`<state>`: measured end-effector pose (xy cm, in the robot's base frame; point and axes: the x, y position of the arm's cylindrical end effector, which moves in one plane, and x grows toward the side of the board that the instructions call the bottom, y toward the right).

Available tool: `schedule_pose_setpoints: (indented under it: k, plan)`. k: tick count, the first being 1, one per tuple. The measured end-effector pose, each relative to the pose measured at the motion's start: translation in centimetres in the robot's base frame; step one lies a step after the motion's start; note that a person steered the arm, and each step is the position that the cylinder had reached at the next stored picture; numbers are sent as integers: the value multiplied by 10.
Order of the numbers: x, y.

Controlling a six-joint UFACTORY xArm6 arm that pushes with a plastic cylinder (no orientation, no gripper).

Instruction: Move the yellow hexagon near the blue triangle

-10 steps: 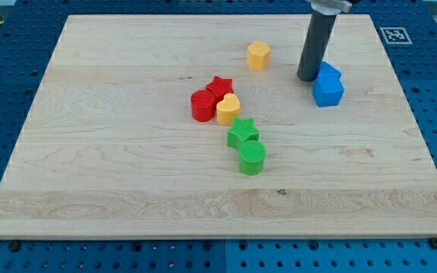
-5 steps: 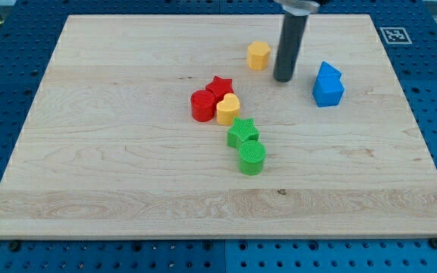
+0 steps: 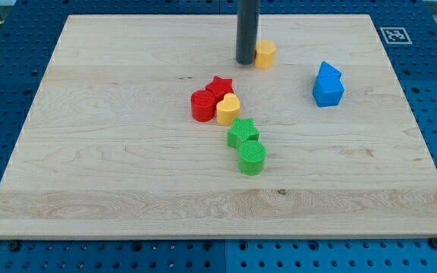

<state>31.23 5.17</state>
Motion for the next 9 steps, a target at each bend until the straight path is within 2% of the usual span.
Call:
schedule_pose_setpoints:
  k: [2, 3, 5, 6, 8, 9]
  plan:
    - [-10, 4]
    - [-34, 9]
    - [-21, 40]
    - [-8, 7]
    - [21, 19]
    - [21, 30]
